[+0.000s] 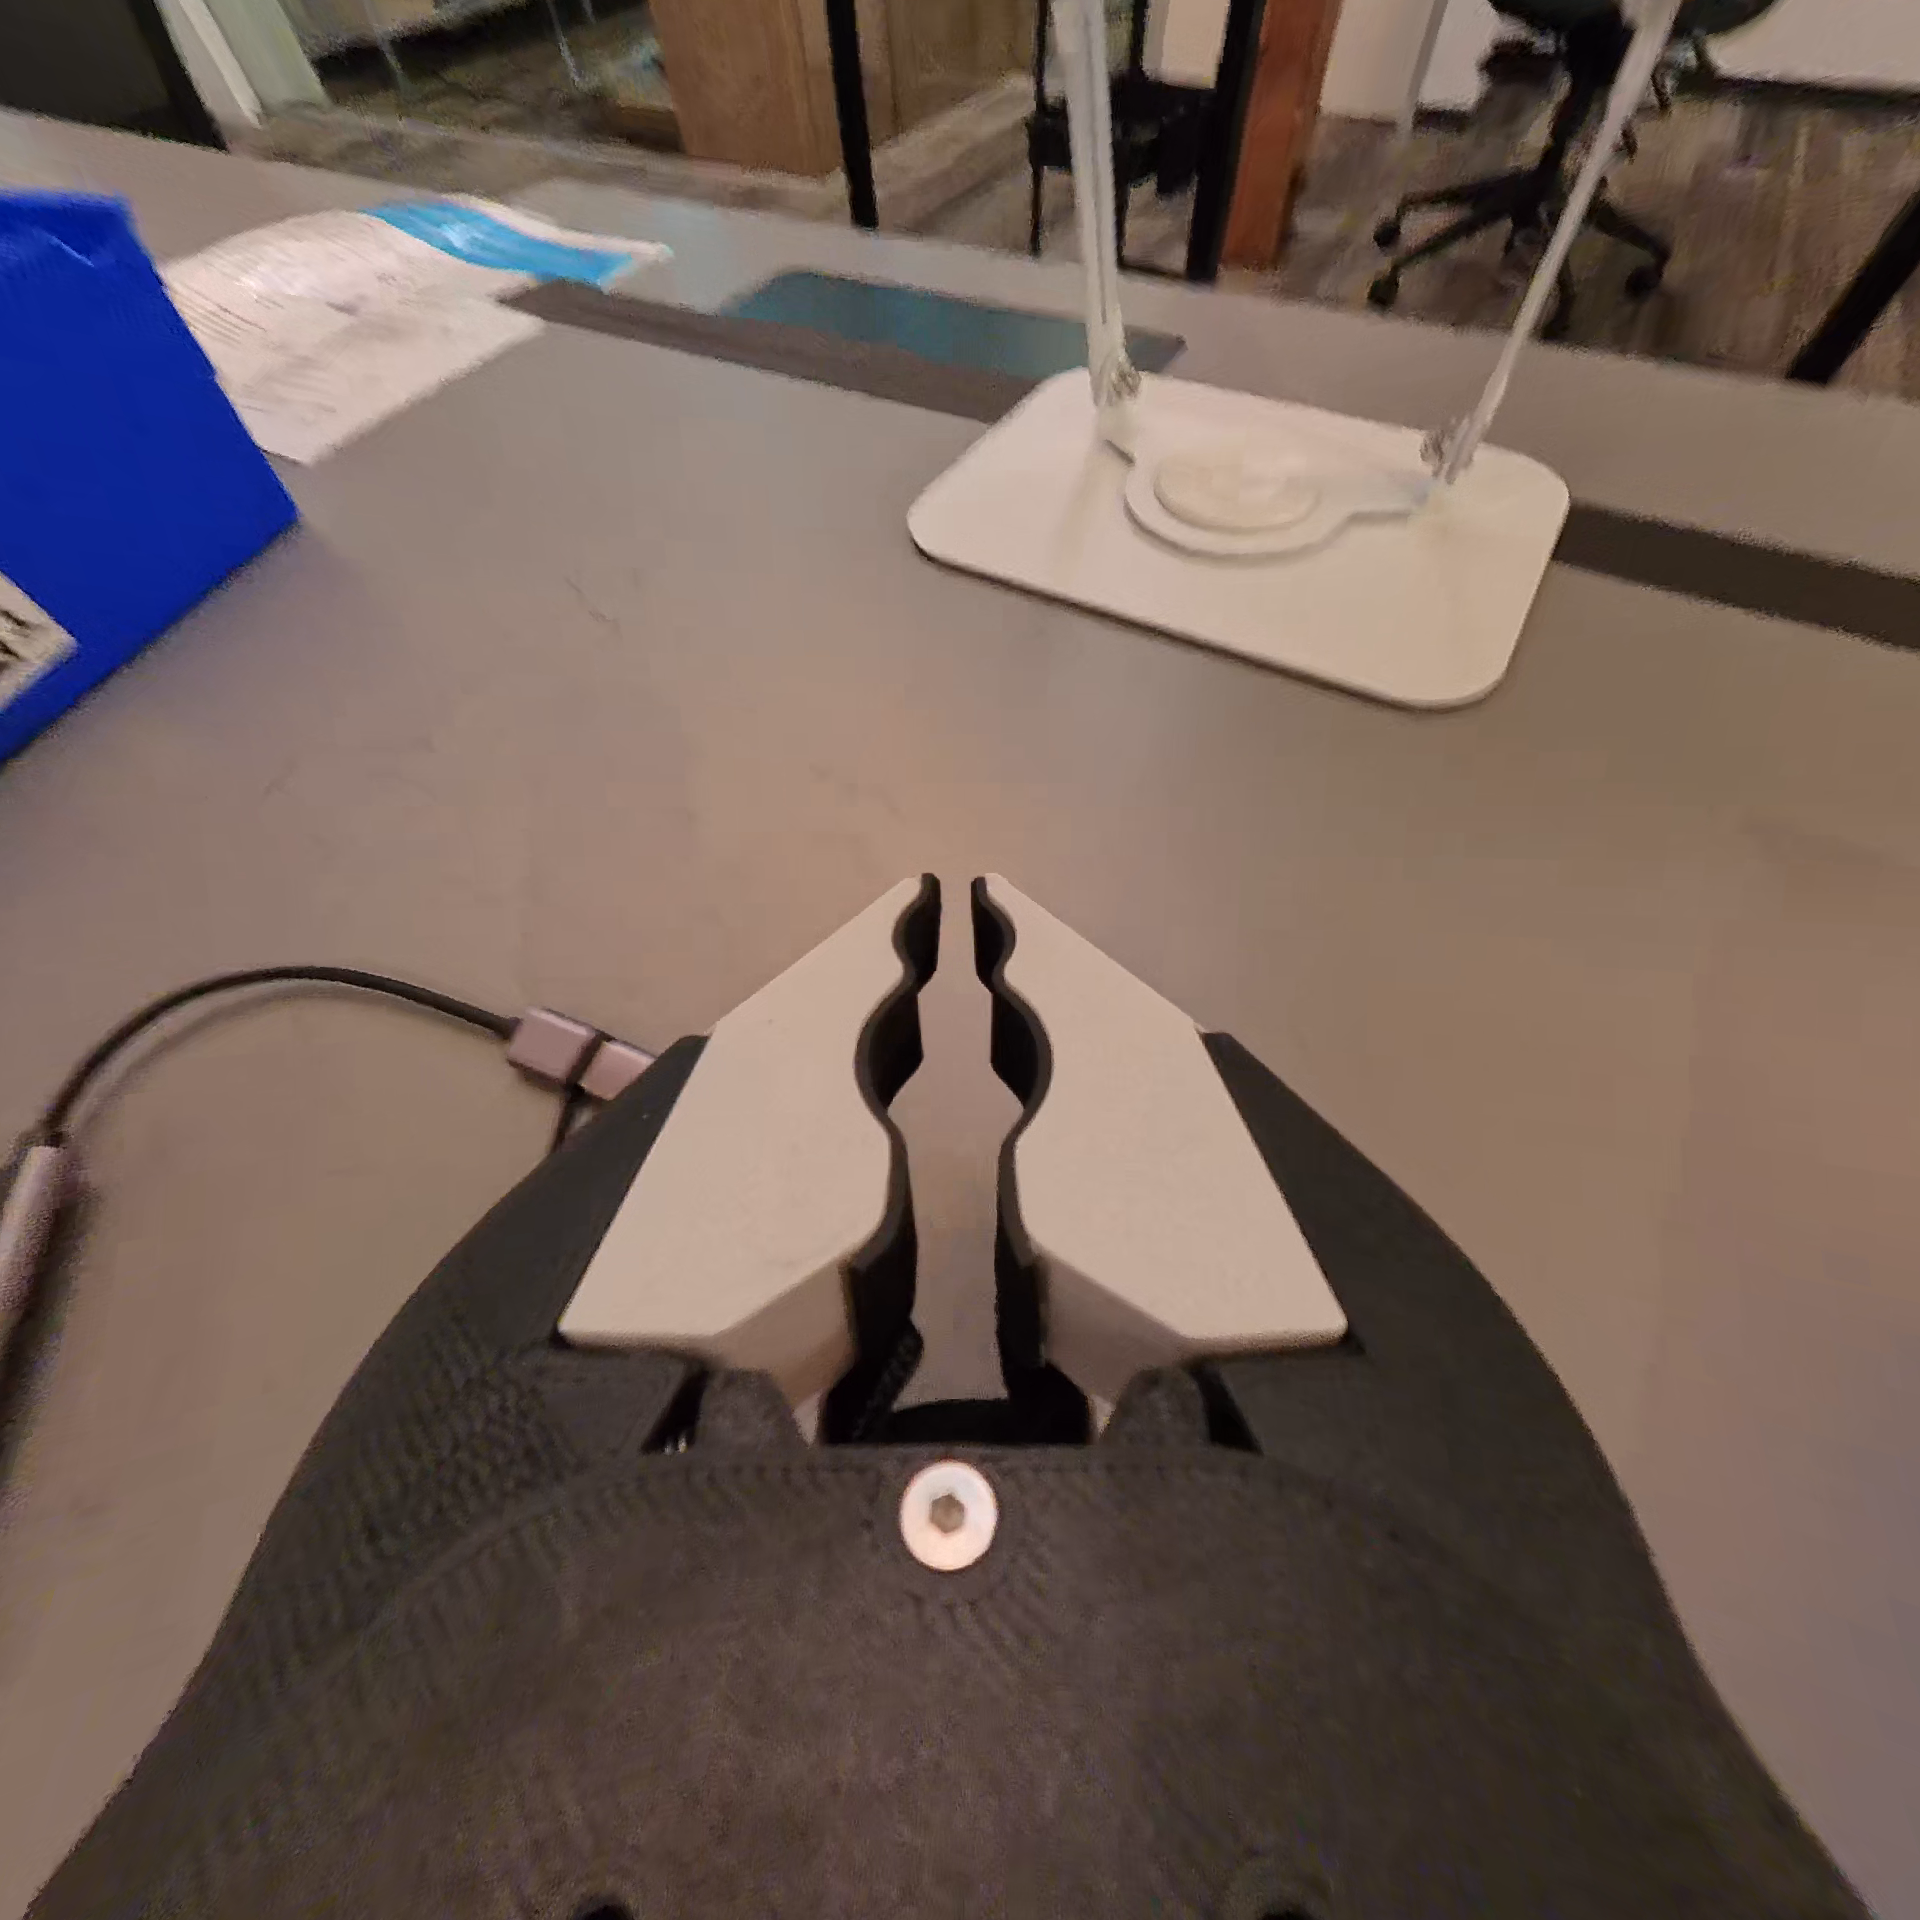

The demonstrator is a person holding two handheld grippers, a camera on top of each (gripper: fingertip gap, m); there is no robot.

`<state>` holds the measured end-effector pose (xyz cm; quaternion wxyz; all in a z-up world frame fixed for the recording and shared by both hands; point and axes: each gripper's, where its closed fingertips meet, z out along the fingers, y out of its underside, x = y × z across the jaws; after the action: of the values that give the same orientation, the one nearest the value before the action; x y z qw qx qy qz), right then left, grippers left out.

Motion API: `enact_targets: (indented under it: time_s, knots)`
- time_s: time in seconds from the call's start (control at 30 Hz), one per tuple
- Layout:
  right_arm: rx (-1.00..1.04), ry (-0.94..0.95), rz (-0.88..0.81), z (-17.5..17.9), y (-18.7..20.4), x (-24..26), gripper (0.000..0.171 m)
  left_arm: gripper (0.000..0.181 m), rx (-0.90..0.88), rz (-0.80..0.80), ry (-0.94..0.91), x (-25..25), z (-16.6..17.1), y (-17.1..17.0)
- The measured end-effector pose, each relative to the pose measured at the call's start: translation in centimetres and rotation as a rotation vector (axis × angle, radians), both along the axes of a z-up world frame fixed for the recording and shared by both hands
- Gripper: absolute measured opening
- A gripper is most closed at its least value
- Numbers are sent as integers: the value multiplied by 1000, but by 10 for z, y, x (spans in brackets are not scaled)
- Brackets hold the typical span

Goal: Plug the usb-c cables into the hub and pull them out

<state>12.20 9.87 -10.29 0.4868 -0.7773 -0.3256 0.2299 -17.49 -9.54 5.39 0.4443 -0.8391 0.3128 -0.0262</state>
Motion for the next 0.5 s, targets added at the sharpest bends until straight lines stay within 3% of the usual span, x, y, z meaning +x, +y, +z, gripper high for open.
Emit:
enact_targets:
  time_s: [0.03, 0.23, 0.37, 0.5]
  knots:
    - [18, 31, 22, 10, -3, -4, 4, 5, 31, -22, -43, 16, 12, 3]
    - [133, 362, 341, 119, -59, -39, 17, 4, 113, -271, -349, 121, 57, 16]
    - [177, 529, 536, 185, -106, -48, 29, 4, 77, -393, -497, 177, 58, 29]
    - [167, 590, 655, 213, -135, -50, 38, 4, 44, -501, -589, 223, 48, 36]
